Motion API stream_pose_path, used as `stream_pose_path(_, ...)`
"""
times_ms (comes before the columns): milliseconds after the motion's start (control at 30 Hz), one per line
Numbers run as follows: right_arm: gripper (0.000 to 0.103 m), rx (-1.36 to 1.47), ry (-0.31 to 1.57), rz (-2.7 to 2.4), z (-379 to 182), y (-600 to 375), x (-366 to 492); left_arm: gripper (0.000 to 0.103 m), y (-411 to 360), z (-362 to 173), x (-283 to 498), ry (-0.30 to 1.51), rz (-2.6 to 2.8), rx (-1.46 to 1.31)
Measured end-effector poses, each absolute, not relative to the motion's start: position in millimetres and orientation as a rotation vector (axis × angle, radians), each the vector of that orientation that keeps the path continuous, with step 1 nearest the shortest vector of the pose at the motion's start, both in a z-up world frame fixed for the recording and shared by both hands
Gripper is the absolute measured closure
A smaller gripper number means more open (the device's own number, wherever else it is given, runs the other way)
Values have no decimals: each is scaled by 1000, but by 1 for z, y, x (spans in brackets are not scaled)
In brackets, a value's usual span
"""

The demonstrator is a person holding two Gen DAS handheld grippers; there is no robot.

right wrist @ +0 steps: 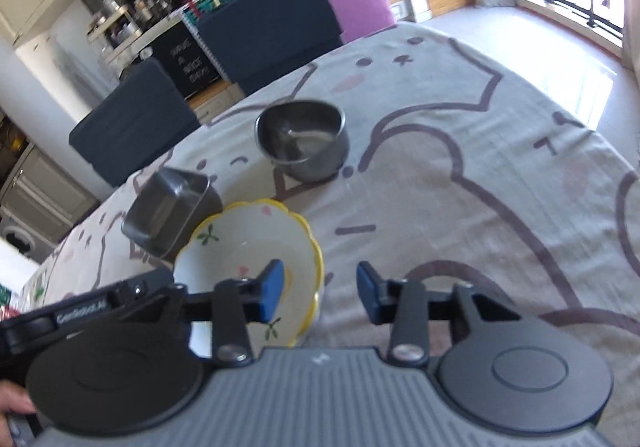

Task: Organize plates and bowls
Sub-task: 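Move both tools to the rim of the yellow-rimmed lemon bowl, then close the left tool on one rim side while the right tool grips the other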

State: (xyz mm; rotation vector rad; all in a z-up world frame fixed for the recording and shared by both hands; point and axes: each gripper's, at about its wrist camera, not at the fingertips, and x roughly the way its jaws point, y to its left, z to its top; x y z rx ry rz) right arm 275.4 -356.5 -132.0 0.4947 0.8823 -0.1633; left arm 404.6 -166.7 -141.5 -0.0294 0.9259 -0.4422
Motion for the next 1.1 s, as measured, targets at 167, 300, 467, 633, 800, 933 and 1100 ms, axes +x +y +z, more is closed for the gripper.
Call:
stream_pose_path(167,66,463,889,-148,-140,-351,282,75,-170,-152,411,944,-440,-1)
stream_pose_path(300,66,456,902,-180,-145,-350,285,76,-175,-159,415,957,-447,7)
stream_pose_path(467,71,452,935,-178,-153,-349,291,84,-181,-168,419,973,-447,39)
stream_pose_path(633,90,439,960,-191,-157,-345,299,84,-184,-171,422,973,-450,49)
stream_pose_path(800,93,446,988,-181,-166,-343,307,89,-188,-173,424,990,-466,61)
stream_pose_path(933,93,431,998,-177,-170,-342,314,89,-188,-174,425,1003,-462,46)
stream_pose_path(1100,93,416,1009,-164,-173,-341,319,90,-189,-175,423,994,-472,62)
